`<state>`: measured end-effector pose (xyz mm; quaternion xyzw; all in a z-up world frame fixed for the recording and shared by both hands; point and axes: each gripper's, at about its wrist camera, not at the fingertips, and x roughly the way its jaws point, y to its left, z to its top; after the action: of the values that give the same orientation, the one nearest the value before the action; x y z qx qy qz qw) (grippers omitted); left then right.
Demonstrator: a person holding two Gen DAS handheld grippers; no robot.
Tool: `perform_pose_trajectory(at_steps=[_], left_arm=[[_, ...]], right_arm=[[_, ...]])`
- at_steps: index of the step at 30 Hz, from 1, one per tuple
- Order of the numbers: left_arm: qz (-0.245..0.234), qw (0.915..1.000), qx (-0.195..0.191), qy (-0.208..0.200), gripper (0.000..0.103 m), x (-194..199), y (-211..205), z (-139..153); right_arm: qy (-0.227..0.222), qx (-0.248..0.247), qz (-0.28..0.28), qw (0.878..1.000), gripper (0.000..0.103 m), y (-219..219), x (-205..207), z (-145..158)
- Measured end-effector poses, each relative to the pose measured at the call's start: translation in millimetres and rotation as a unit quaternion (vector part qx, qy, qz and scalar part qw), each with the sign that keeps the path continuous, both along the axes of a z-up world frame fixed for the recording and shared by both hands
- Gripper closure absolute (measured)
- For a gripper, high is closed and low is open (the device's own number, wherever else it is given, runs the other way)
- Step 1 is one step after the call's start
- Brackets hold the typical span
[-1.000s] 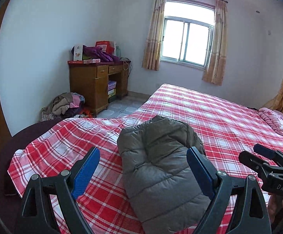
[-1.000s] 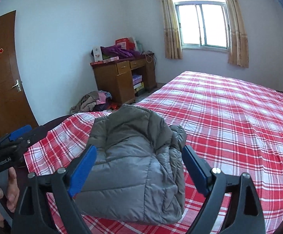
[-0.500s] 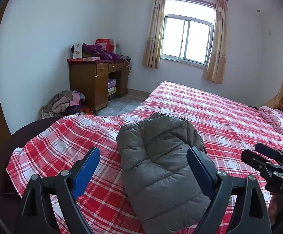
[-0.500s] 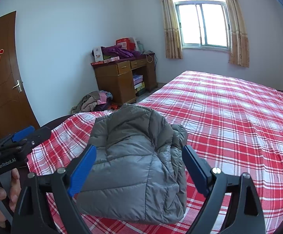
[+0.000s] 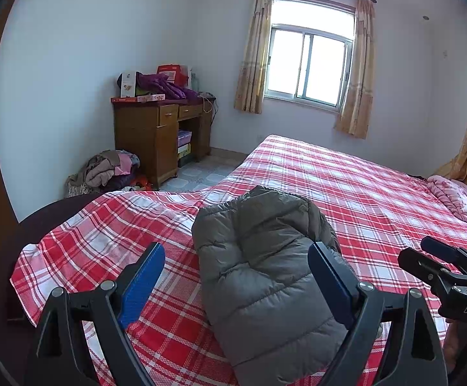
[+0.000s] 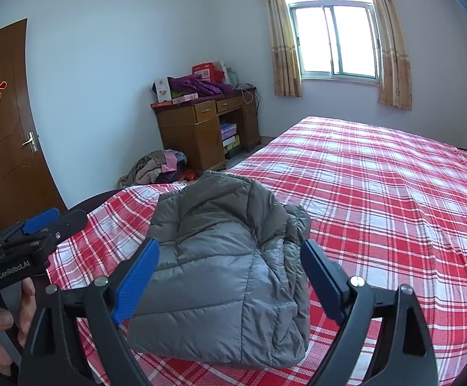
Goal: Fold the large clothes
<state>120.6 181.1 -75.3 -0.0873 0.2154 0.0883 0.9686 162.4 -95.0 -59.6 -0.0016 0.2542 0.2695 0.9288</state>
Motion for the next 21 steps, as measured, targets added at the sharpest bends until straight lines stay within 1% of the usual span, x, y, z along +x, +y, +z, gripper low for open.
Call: perform_pose_trajectory(at_steps=[21], left_arm=[[0.001,1.0,-0.004,0.007,0.012,1.7,0.6,-1.7]], right_arm=[[0.001,0.0,0.001,1.0,0.011,0.5,-0.7,-1.1]])
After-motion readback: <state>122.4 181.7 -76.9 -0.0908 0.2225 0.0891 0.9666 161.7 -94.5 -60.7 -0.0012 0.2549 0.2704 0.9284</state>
